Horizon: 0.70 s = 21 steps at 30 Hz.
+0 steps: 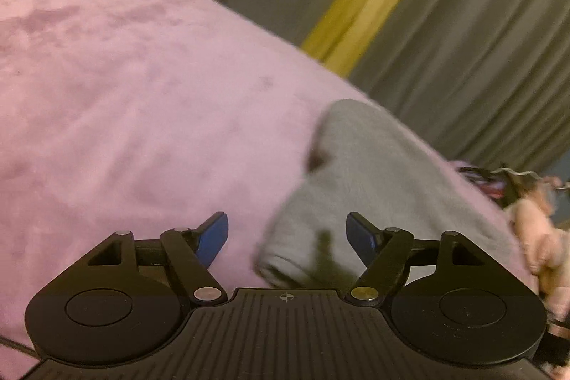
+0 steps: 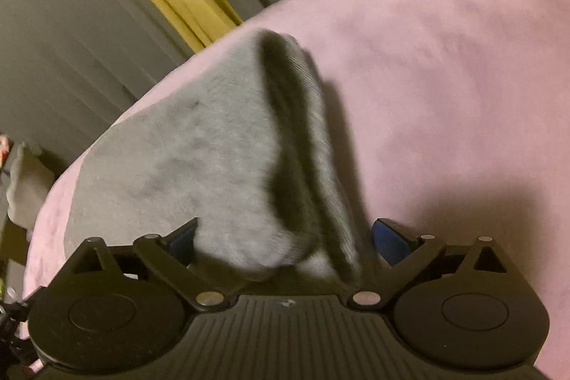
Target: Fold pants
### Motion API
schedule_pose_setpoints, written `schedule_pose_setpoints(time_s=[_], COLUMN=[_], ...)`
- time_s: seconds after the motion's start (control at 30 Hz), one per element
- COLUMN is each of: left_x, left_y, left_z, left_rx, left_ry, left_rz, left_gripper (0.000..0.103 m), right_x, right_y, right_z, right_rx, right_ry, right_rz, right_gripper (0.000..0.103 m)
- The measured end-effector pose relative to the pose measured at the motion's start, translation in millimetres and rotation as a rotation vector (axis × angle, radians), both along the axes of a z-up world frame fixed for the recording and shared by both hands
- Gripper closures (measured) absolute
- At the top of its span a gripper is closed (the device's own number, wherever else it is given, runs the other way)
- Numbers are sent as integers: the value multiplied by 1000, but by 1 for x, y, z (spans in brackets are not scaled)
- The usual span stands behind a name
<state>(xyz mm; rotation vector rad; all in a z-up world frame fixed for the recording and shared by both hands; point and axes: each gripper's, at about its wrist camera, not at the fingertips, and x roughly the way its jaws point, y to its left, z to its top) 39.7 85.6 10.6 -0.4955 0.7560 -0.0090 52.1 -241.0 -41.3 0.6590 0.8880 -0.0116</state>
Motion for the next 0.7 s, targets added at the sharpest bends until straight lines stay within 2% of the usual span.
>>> schedule_pose_setpoints(time_s=[0.13, 0.23, 0.33, 0.43, 0.53, 0.63, 0.7], left_x=[16, 20, 10, -4, -18, -25, -32], left_y=[9, 1, -12, -25, -38, -50, -57], left_z=[-21, -23, -12, -3, 7, 14, 18], left_rx=[-49, 32, 104, 172, 207, 240, 268], left_ry=[75, 76, 49, 40, 38, 62, 70], left_rz=[16, 5, -16, -47, -82, -118, -145], left_gripper=[24, 24, 23, 13, 6, 6, 6], right_x=[-10, -8, -11, -23, -36, -49, -55], right_y=[-5, -1, 13, 30, 55, 87, 100], right_z=[-1, -1, 19, 42, 51, 52, 53], right_rx=[18, -58, -172, -281, -346, -446, -465], right_ry=[-28, -23, -26, -54, -12, 30, 31], right_rz=[-26, -8, -35, -45, 18, 102, 131], right_gripper=[4, 4, 4, 4, 4, 4, 4])
